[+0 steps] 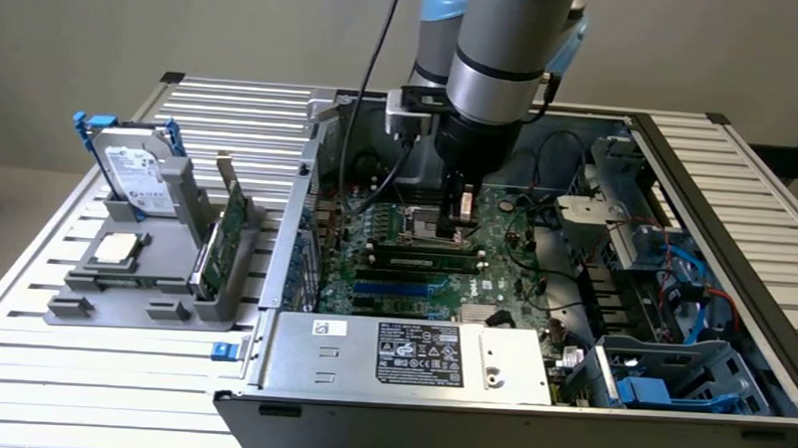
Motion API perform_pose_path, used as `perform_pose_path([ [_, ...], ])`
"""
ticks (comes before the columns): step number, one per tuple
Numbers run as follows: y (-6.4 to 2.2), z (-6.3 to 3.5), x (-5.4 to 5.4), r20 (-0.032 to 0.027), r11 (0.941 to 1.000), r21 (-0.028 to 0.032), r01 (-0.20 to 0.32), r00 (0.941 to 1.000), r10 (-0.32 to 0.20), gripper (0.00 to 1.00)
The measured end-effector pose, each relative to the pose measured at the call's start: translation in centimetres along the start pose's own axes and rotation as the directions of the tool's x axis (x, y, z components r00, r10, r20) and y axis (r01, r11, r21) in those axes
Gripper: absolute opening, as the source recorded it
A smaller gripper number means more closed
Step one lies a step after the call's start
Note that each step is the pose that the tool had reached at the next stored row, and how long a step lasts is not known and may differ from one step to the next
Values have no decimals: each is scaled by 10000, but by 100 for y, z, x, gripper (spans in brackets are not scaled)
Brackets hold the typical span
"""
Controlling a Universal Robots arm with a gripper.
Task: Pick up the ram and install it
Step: 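Press down the ram until it locks into place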
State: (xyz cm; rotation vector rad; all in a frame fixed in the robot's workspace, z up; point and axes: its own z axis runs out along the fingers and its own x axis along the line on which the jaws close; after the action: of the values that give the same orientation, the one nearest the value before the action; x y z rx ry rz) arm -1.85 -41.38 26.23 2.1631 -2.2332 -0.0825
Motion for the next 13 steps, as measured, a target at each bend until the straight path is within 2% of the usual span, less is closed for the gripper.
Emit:
perform_pose_path([
  [13,-1,0,1,6,10000,-1,3,10000,-3,11],
])
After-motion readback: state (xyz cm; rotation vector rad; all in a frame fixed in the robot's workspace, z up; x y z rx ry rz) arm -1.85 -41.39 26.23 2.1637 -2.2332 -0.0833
